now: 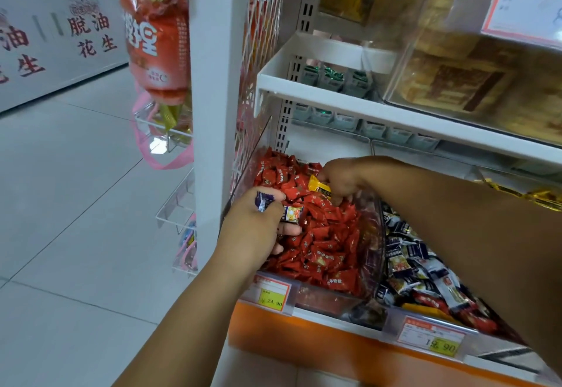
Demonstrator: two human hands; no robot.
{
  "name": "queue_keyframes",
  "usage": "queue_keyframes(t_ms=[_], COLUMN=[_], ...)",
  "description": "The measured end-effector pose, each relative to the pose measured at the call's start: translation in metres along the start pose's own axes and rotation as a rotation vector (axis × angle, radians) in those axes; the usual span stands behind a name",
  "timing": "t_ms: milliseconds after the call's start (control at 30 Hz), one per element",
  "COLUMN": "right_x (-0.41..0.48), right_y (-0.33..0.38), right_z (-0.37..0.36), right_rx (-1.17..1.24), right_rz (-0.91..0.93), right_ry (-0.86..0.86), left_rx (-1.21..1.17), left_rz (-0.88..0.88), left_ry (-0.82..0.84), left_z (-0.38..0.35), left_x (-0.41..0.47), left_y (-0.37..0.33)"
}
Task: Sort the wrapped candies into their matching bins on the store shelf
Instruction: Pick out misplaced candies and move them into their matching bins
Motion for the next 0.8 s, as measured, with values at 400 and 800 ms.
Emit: queue_keyframes(t_ms=[400, 800], right_x=[-0.08, -0.167], right_y=[-0.008, -0.084], right_z=[0.036, -0.042], right_rx=[0.67, 1.622], right_rz=[0.355, 0.397], right_ry=[-0.466, -0.478], left_rx=[-0.105, -0.089], left_rz=[0.016, -0.065], left_ry=[-0.056, 0.048], left_z=[0.001, -0.075], left_x=[-0.006, -0.036], left_y=[-0.006, -0.041])
Point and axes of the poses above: each hand's wrist, its own x-axis towards the middle knuckle, its own z-axis out of the back of the hand, y = z × x, the point moved 6 cm from there along x, towards the middle knuckle, and after that the axes turned 10 degrees about x, right-handed, at the moved point
